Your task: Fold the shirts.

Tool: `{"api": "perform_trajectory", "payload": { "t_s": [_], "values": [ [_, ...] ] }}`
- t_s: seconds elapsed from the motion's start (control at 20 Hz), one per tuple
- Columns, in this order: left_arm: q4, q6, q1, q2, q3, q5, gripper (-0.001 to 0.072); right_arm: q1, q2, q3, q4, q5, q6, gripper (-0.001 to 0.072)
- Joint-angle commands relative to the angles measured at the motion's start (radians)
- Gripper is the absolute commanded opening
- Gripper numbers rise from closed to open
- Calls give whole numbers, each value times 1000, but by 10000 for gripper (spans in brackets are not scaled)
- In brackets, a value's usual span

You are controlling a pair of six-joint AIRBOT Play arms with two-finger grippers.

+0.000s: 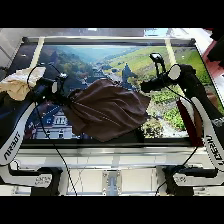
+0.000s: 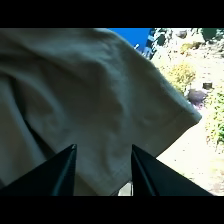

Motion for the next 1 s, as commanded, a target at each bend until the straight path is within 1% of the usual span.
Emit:
{"api": "perform_trajectory", "payload": {
  "t_s": [0.0,0.1,0.2,0.3,0.45,0.55,0.65,0.75,0.95],
  "values": [
    [10,-12,0,-1,1,-5,15,-2,0,-19,27,125,7,385],
    [13,-12,0,-1,1,-13,15,-14,1,-100,23,227,27,389],
    [12,-12,0,-1,1,-13,15,-23,0,-227,37,268,46,391],
    [13,-12,0,-1,1,-12,15,-21,0,-344,50,224,49,392],
    [12,-12,0,-1,1,-5,15,-21,0,-448,148,102,44,395],
    [11,-12,0,-1,1,-5,15,-21,0,-475,211,32,22,395],
    [11,-12,0,-1,1,-6,15,-21,0,-483,224,-12,22,395],
    [7,-13,0,-1,1,-5,15,-21,0,-487,225,-35,22,394],
    [3,-13,0,-1,1,-6,15,-19,-11,-486,276,-65,26,393]
  ]
}}
